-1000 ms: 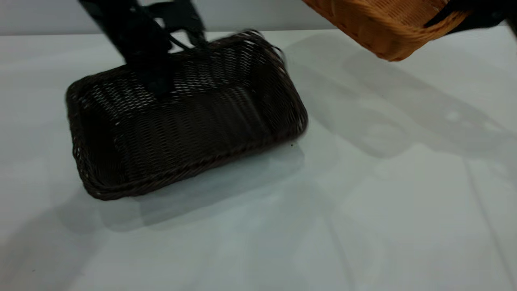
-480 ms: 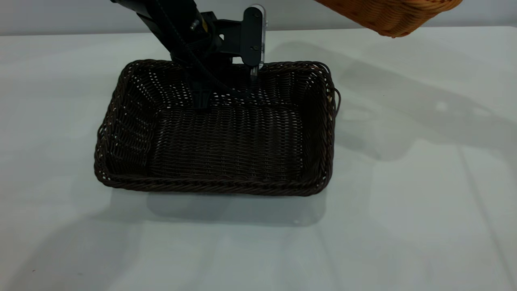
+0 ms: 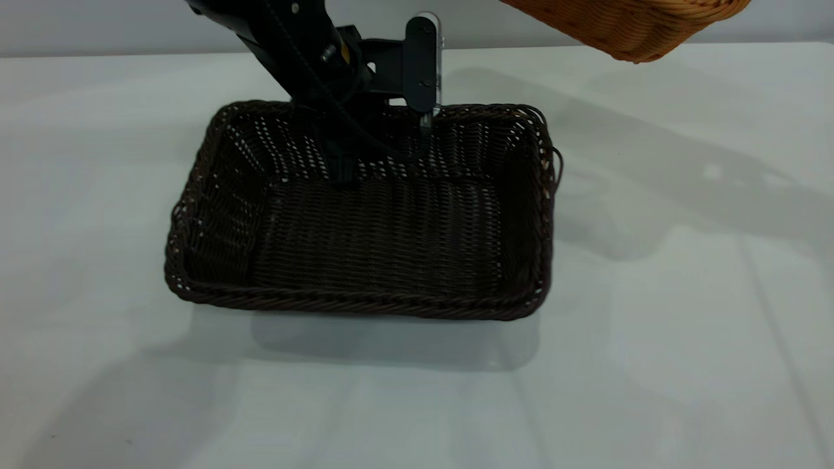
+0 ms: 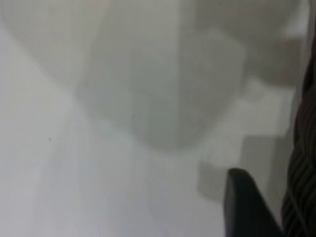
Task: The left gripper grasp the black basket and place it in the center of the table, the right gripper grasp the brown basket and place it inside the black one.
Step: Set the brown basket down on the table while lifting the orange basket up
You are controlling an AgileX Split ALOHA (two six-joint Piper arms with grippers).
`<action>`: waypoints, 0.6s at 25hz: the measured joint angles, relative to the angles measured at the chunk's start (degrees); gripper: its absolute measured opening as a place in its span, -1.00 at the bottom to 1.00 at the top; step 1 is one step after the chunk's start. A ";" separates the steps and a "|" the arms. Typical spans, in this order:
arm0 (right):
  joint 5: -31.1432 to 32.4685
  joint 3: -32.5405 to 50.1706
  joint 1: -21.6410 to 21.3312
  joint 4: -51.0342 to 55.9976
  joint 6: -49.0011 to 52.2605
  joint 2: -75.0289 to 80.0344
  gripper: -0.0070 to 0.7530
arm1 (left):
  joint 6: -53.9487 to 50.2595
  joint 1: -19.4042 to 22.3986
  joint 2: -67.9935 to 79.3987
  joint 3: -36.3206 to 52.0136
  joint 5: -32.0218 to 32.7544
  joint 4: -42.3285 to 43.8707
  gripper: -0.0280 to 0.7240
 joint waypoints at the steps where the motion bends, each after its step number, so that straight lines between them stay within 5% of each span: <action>1: 0.00 0.00 0.00 0.11 0.00 0.00 -0.80 | -0.50 -0.22 0.13 0.06 -0.42 -0.05 -0.14; 6: 0.29 -1.54 -0.28 0.38 -0.52 0.00 -0.79 | -1.46 -1.12 0.36 0.17 -2.01 -0.23 0.08; 15: 1.12 -8.44 -6.26 0.49 -0.01 0.00 -0.78 | -1.70 -1.29 -6.62 0.84 -0.27 -0.42 0.10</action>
